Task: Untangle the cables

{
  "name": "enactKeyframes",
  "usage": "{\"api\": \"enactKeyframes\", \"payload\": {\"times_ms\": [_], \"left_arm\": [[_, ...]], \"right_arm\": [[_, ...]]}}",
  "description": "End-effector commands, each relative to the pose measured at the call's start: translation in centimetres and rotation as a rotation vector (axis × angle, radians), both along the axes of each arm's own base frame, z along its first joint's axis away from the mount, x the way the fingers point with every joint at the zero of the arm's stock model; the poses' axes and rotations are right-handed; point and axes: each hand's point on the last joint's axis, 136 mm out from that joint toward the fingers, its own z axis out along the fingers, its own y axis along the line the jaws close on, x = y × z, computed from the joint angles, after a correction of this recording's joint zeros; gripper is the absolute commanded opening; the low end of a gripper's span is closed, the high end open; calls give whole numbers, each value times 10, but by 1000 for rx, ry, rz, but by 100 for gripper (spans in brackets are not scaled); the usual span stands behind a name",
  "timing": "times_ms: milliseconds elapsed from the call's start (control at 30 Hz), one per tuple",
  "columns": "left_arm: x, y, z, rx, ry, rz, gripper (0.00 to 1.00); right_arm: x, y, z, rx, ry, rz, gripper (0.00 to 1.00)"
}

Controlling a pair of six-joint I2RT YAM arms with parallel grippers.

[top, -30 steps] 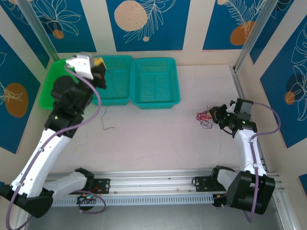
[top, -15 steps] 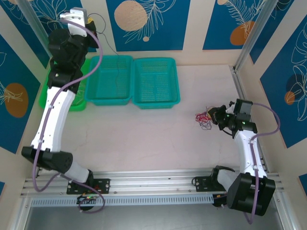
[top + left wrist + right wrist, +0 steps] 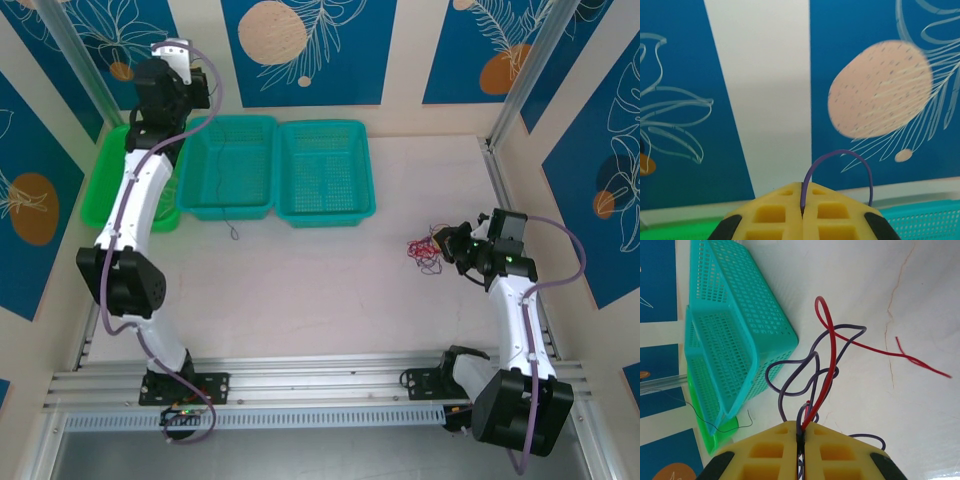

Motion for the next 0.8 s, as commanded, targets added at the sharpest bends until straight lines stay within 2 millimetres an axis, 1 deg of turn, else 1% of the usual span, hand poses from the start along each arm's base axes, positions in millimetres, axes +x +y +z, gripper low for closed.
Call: {"api": "enactKeyframes", "payload": {"times_ms": [0,33,133,200,267,367,433,533,600,667,767], "left_arm": [[-20,6,62,-68,-135,-29,0],[-27,2,77,-76,-166,-48,0],[-49,-1,115,-108,-235,-82,0],[-62,-4,129,-121,-249,-102,0],[-73,-6,137,-131,-250,-115,0],[-93,-13,152,-149,-271,-169,0],[-112,-18,170,-168,-320,-211,0],[-138,-20,202,-193,-403,-241,0],[-151,-19,218,-197,-440,-244,0],[-157,-16,230,-199,-461,-227,0],[-158,-14,239,-204,-460,-220,0]], "right_arm": [[1,2,12,-13,-27,21,0],[1,2,12,-9,-26,17,0],[2,3,11,0,-25,12,0],[3,3,10,8,-22,10,0],[4,5,10,16,-22,17,0],[5,7,9,22,-18,24,0],[3,8,8,24,-16,29,0],[2,10,8,21,-15,34,0],[0,10,7,21,-14,32,0],[0,10,6,21,-16,27,0],[-1,11,5,28,-16,26,0]]}}
